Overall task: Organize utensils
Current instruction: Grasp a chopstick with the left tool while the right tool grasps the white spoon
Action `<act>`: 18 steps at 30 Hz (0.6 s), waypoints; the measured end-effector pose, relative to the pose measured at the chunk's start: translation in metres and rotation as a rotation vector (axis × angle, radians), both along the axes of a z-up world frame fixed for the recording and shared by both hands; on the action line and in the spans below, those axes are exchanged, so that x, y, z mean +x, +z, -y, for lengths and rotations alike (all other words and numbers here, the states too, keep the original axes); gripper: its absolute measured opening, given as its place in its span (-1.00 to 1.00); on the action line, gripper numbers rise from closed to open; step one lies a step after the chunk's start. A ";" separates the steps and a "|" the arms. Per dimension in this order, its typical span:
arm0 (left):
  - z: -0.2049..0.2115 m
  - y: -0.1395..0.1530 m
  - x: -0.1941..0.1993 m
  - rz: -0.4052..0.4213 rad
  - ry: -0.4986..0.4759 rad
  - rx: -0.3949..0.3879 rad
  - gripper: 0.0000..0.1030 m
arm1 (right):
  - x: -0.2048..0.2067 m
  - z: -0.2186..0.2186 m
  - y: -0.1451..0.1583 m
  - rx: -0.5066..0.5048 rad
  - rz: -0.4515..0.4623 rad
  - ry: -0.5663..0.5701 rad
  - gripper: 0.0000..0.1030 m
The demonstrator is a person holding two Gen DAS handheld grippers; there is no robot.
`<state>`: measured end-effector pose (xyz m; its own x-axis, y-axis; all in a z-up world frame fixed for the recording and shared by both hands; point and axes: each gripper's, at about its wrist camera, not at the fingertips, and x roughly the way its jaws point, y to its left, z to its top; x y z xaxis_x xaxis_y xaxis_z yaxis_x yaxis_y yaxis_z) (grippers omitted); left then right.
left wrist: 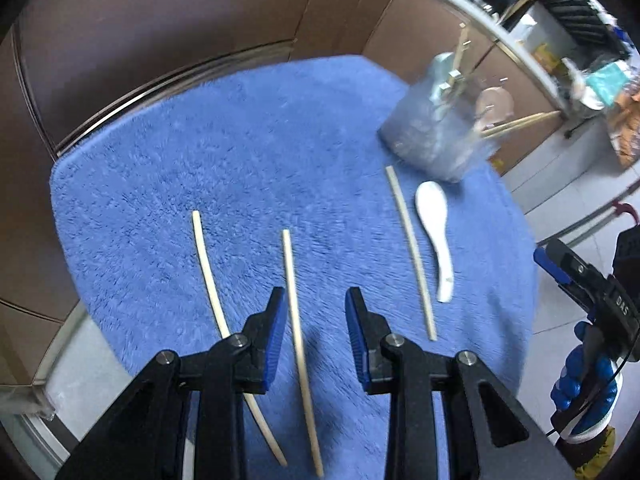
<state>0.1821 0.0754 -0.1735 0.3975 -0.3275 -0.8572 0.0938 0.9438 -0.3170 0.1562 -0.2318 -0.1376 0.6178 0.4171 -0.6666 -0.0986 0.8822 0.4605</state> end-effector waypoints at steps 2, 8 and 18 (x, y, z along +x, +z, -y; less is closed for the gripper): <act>0.002 -0.008 0.009 -0.017 0.007 0.017 -0.45 | 0.020 0.000 -0.017 0.015 -0.034 0.012 0.19; 0.011 -0.020 0.026 -0.056 -0.002 0.066 -0.45 | 0.065 -0.006 -0.051 0.042 -0.097 0.063 -0.01; 0.018 -0.034 0.041 -0.089 0.000 0.115 -0.45 | 0.109 -0.014 -0.075 0.026 -0.130 0.115 -0.24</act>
<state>0.2228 0.0570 -0.2071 0.3180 -0.2250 -0.9210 0.0702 0.9744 -0.2138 0.2653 -0.2179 -0.2126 0.4740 0.4981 -0.7261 -0.1367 0.8562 0.4982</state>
